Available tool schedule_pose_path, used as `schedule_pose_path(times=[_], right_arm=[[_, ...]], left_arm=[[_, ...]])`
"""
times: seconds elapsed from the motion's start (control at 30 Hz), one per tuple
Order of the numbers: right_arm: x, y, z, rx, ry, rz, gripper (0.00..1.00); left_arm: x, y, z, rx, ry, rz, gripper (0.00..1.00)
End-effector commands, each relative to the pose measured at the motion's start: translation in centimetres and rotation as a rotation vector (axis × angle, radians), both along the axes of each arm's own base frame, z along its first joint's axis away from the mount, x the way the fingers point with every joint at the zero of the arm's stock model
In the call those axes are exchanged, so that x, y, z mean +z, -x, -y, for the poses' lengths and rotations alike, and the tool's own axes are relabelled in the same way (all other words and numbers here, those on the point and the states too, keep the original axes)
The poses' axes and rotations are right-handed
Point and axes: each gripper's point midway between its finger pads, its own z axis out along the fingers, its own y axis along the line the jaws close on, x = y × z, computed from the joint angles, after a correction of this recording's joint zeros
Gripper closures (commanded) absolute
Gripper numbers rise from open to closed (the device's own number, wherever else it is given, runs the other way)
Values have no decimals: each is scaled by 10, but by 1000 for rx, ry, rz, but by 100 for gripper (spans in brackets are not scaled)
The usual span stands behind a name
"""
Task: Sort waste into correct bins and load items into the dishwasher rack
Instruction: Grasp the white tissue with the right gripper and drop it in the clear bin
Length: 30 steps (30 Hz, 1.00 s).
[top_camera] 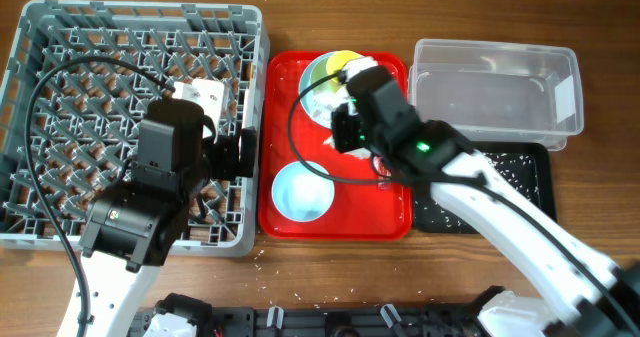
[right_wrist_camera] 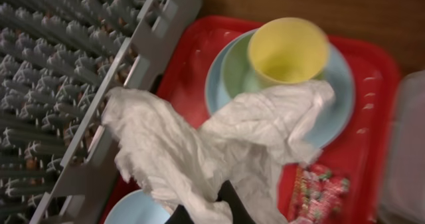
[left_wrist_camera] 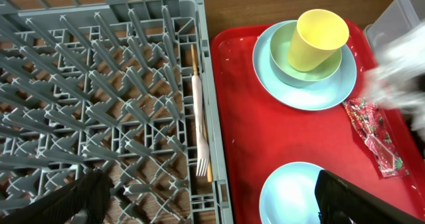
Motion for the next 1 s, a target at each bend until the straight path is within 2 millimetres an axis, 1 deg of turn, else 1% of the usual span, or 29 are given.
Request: schedule_pose_path(times=[0.0,0.03,0.07,0.1,0.13,0.17,0.2,0.23,0.27,0.3,0.33,0.37,0.4,0.43,0.5,0.53,0.6,0.63,0.67,0.7,0.73,0.77,0.83,0.87,0.9,0.97], right_arm=[[42,-19,78,-296,188,194,96],[47,-24,102,-381,237,219,96],[45,-31,131,-466,273,214,96],[40,-36,147,-508,280,198,96],[32,-44,167,-554,280,171,96],[22,-53,180,-580,264,141,96],[13,-60,190,-595,253,114,96],[-6,-69,204,-617,248,65,95],[-23,-76,209,-623,243,28,95],[-44,-86,217,-623,214,-25,90],[-59,-89,221,-619,196,-62,68],[-72,-91,226,-625,193,-95,32],[-76,-91,236,-645,197,-105,14],[-75,-91,242,-636,207,-106,9],[-65,-90,232,-560,175,-97,7],[-52,-89,217,-481,118,-80,7],[-29,-82,196,-401,19,-57,7],[-9,-70,177,-319,-70,-48,7],[6,-55,159,-245,-148,-61,10],[17,-41,143,-166,-222,-81,20],[26,-23,126,-96,-297,-118,32],[27,-3,113,-63,-327,-179,38],[15,13,105,-57,-283,-249,47],[5,20,103,-66,-246,-283,50],[-10,32,99,-111,-188,-339,53],[-33,44,100,-211,-81,-384,53]], left_arm=[[3,0,2,-10,7,7,0],[3,-1,2,-10,7,8,0],[3,-1,2,-10,7,8,0],[3,0,2,-10,7,7,0],[3,-1,2,-10,7,8,0],[3,-1,2,-10,7,8,0],[3,-1,2,-10,7,8,0],[3,-1,2,-10,7,8,0],[3,0,2,-10,7,7,0],[3,-1,2,-10,7,8,0],[3,-1,2,-10,7,8,0],[3,-1,2,-10,7,8,0],[3,0,2,-10,7,7,0],[3,-1,2,-10,7,8,0],[3,-1,2,-10,7,8,0],[3,-1,2,-10,7,8,0],[3,-1,2,-10,7,8,0],[3,0,2,-10,7,7,0],[3,0,2,-10,7,7,0],[3,-1,2,-10,7,8,0],[3,-1,2,-10,7,8,0],[3,-1,2,-10,7,8,0],[3,0,2,-10,7,7,0],[3,-1,2,-10,7,8,0],[3,-1,2,-10,7,8,0],[3,0,2,-10,7,7,0]])
